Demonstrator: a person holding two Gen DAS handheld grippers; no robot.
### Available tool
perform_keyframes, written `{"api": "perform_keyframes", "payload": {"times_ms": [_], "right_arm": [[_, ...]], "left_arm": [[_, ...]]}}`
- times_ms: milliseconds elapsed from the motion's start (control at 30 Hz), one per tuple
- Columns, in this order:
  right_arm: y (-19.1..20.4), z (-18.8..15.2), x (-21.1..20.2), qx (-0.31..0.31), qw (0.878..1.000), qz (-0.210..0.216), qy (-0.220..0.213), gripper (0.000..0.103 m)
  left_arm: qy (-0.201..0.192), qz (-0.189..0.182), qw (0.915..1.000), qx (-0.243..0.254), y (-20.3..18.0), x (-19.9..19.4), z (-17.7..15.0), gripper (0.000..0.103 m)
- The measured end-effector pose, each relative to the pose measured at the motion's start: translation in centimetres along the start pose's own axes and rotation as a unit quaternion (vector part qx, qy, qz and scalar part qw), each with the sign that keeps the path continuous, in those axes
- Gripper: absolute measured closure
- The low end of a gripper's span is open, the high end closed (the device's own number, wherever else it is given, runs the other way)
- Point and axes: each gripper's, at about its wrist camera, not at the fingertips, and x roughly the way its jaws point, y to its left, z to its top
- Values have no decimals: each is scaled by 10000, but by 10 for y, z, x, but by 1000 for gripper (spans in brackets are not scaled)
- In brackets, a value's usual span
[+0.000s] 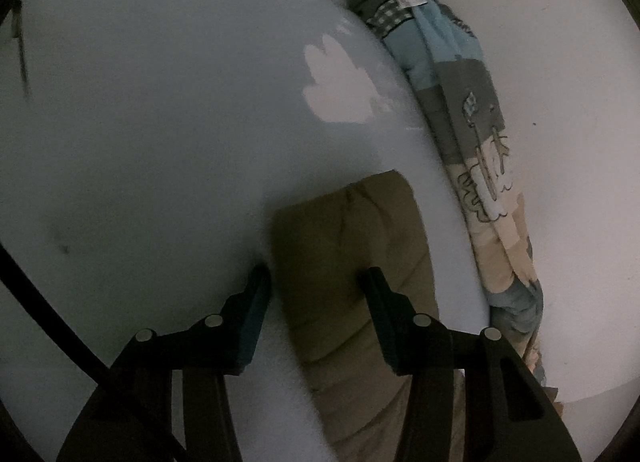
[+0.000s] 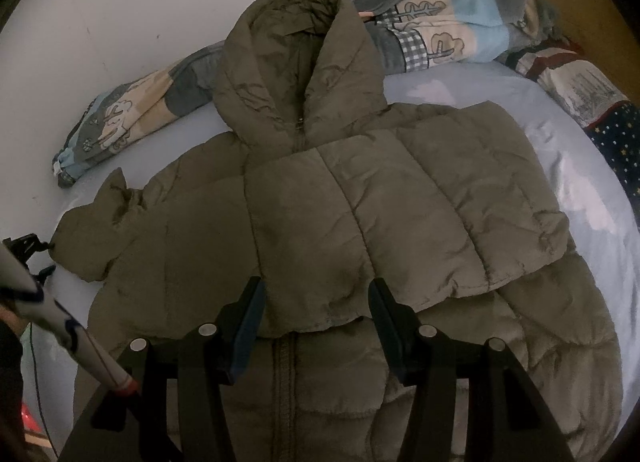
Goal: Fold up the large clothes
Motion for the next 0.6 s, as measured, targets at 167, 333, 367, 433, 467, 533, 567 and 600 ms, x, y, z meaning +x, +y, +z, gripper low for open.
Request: {"api": "perform_keyframes", "payload": {"times_ms": [167,333,367,433,467,533,567,600], "right_arm": [[-1,-1,3,0,10000,-77,-3,45],[-13,3,0,261,9995,-162,-125,45],[-15,4,0,301,9990,-251,-212,45],[-17,5,7,216,9988,-389,-192,40],[-16,5,15,137,9991,-406,-47,40],[-16,4,27,87,9990,-426,144,39],[-15,3,31,33,9988,-445,183,34],[-13,3,34,-81,9985,-463,275,33]], "left_arm": [[-344,-141,9991,195,-17,-17,-9,87],[-540,-286,9964,592,-44,-54,-14,88],[-595,-314,9953,699,-52,-66,-15,88],[-693,-366,9935,830,-65,-84,-17,88],[-733,-410,9924,895,-71,-95,-19,88],[-820,-514,9900,1030,-87,-120,-24,88],[-862,-555,9886,1106,-96,-131,-27,88],[-899,-589,9870,1194,-104,-142,-31,88]]}}
